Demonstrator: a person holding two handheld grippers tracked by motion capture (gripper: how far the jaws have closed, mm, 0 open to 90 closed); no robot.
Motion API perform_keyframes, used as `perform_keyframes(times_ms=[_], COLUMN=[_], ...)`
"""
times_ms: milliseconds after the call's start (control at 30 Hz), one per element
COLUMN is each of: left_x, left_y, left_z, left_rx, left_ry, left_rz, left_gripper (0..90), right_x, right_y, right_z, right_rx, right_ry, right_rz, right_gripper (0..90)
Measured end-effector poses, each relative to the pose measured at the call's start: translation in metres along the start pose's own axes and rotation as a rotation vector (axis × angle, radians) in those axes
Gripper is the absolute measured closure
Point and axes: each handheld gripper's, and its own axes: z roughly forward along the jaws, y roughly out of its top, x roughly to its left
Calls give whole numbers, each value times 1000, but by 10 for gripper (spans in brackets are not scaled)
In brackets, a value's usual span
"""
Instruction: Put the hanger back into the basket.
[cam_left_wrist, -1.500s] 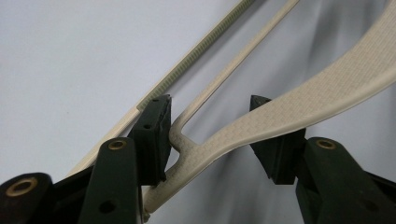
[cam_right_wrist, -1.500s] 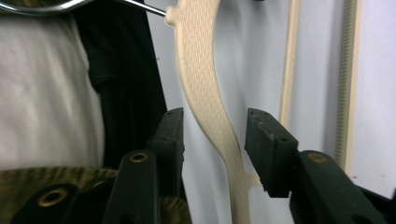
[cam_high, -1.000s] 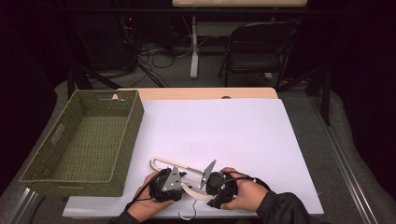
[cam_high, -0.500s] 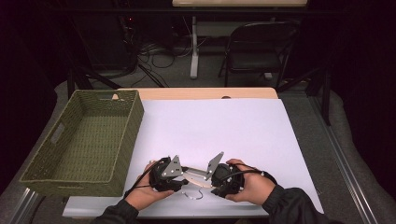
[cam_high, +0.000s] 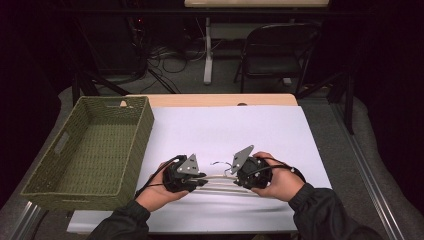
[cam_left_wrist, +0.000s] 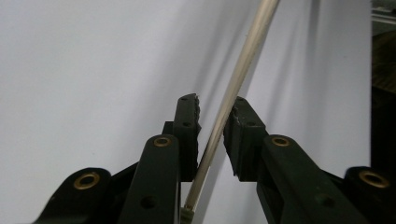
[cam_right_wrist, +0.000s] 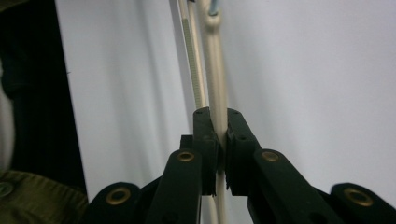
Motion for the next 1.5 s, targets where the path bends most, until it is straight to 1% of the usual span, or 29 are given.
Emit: perform_keyframes(times_ms=[67,100,133,167,200,233,267,300,333,367,400,467,500,567,600,733,867,933,967,1000,1033,1100,1167,1200,1233,1267,1367,1467,1500], left_x=[0,0,1,2,1,2,3,3,4,4,4,5,5,6,6,7,5,5,4,4,2,1,-2,-3,-4,-5,-4,-2,-2], left_y=[-1,-1,-2,-2,-3,-3,-4,-4,-4,-5,-5,-6,-7,-8,-9,-9,-8,-8,-9,-9,-9,-10,-11,-11,-10,-10,-10,-13,-14], left_z=[-1,0,1,2,3,4,6,7,7,9,9,10,11,11,12,12,13,12,11,10,10,9,6,5,3,1,-7,-18,-22], left_rx=[3,7,12,33,40,45,41,39,48,50,63,89,92,98,104,97,109,113,114,124,126,120,121,116,109,108,72,31,17], left_ry=[-19,-26,-34,-43,-37,-30,-50,-59,-65,-65,-62,-38,-44,-65,-66,-60,-49,-54,-58,-64,-35,-70,-90,-80,-75,-63,-54,-48,-44], left_rz=[1,3,0,5,9,17,21,19,21,26,29,22,18,20,13,15,42,50,55,65,78,71,74,70,72,70,40,-13,-33], left_gripper=[701,680,662,645,623,620,616,616,618,618,620,618,619,659,662,725,764,783,800,841,844,856,865,867,868,868,871,872,872], right_x=[0,1,1,1,2,1,0,0,0,1,0,1,0,1,1,2,2,2,3,3,2,1,-1,-2,-4,-6,-12,-15,-16], right_y=[0,0,0,0,0,0,0,0,0,0,0,0,0,0,0,-1,-1,0,0,0,0,-2,-5,-7,-9,-11,-19,-27,-30], right_z=[0,0,1,2,3,2,2,3,3,3,2,2,3,3,3,3,2,2,2,2,1,-4,-11,-15,-19,-22,-34,-45,-48], right_rx=[0,-1,6,12,13,10,11,6,6,6,12,17,5,4,8,4,5,4,6,1,-5,-40,-78,-97,-118,-131,-164,-192,-201], right_ry=[29,34,28,30,33,32,31,36,38,39,36,33,40,40,38,41,41,48,57,57,53,60,46,26,7,-9,-69,-119,-128], right_rz=[-14,-16,-18,-26,-21,-25,-27,-24,-26,-20,-26,-24,-23,-21,-25,-30,-29,-24,-12,-1,10,36,60,70,66,85,100,127,135], right_gripper=[864,864,864,865,864,864,864,864,864,864,864,864,863,863,863,862,859,850,825,777,748,682,610,571,551,539,500,498,499])
